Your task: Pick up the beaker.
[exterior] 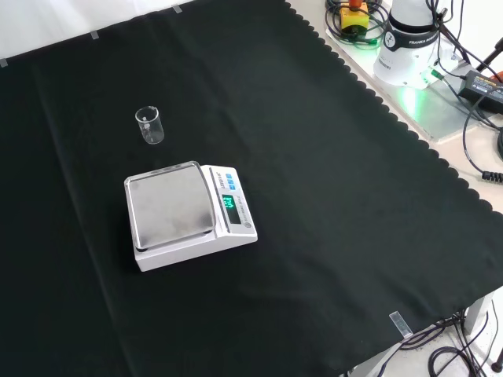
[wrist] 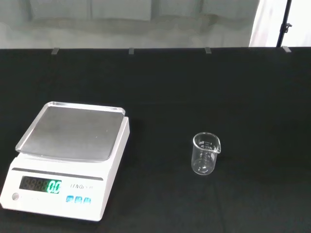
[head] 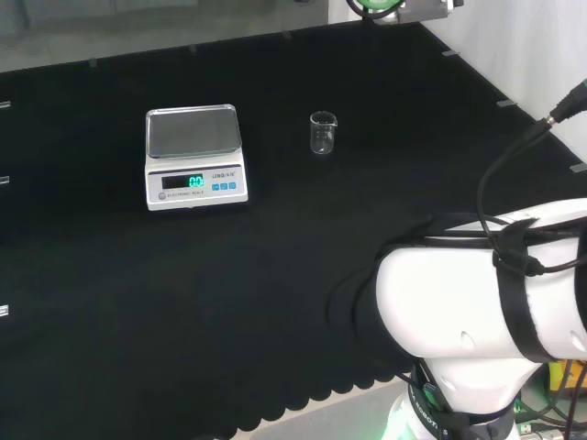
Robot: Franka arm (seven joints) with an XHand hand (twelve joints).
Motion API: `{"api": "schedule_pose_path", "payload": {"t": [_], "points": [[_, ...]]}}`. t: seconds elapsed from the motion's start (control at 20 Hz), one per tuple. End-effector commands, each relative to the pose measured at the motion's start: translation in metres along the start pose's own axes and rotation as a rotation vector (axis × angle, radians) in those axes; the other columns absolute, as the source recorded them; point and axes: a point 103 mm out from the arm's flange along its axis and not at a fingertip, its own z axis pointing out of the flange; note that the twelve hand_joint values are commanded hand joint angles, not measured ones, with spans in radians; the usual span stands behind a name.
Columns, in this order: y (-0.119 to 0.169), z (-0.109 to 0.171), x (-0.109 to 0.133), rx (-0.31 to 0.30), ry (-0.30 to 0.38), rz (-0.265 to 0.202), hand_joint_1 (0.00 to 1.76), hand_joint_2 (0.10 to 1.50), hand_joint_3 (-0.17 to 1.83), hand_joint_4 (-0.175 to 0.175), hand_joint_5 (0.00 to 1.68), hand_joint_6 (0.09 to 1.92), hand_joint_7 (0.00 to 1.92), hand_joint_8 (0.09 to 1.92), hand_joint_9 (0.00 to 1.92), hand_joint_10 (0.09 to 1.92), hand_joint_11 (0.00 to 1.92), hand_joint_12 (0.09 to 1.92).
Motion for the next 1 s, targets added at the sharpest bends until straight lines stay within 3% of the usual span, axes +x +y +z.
{"api": "schedule_pose_path", "payload": {"t": [0.05, 1.0], "points": [[0.016, 0.011, -0.010, -0.019, 0.015, 0.017, 0.41, 0.74, 0.39, 0.019, 0.18, 0.09, 0.00, 0.69, 0.09, 0.82, 0.12, 1.48], [0.124, 0.091, -0.082, 0.005, 0.100, 0.067, 0.43, 0.75, 0.37, 0.017, 0.20, 0.09, 0.01, 0.70, 0.09, 0.82, 0.12, 1.48]]}}
